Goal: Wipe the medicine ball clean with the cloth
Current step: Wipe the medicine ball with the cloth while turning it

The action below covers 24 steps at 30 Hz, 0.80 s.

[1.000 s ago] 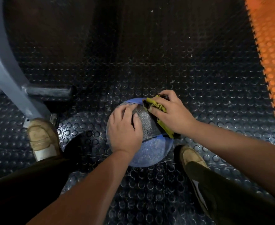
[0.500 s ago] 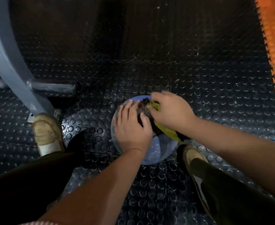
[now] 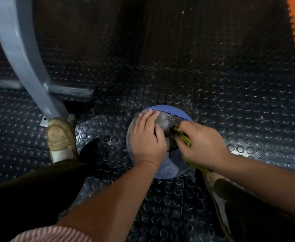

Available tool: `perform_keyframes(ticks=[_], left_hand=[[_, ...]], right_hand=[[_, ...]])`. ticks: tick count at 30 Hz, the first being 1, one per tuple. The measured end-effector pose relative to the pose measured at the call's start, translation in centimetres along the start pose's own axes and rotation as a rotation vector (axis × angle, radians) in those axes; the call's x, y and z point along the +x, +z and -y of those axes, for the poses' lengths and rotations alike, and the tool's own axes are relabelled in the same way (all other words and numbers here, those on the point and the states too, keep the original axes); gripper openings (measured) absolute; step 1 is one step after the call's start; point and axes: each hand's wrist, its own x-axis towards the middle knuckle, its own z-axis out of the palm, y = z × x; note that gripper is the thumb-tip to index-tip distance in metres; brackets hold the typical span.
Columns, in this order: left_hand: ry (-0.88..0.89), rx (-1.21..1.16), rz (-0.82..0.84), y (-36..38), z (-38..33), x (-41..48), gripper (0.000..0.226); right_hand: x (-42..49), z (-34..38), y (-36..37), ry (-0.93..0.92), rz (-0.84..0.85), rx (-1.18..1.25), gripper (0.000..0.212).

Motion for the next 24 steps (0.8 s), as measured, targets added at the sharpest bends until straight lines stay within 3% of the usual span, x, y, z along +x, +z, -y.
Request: perform_keyframes(ticks=[4, 7, 14, 17, 24], left_hand=[[-0.022, 0.002, -0.036, 0.2, 0.3, -0.6, 0.055], [-0.005, -0.018, -0.052, 0.2, 0.2, -0.8, 0.052], [-0.123, -0.187, -0.081, -0.1, 0.2, -0.5, 0.054], [-0.076, -0.151, -0.039, -0.1, 0.2, -0.7, 0.054], [-0.010, -0.021, -0.071, 1.0, -1.4, -1.4, 0.051]], right_hand=[[4.8, 0.1, 0.1, 0.125, 0.030, 0.011, 0.014], [8.1, -0.6, 0.2, 0.194, 0.162, -0.009, 0.012], [1.3, 0.1, 0.5, 0.028, 0.050, -0.062, 0.017], [-0.9, -0.2, 0.2, -0.034, 0.048, -0.066, 0.021], [4.1, -1.2, -0.1, 0.036, 0.014, -0.117, 0.012]])
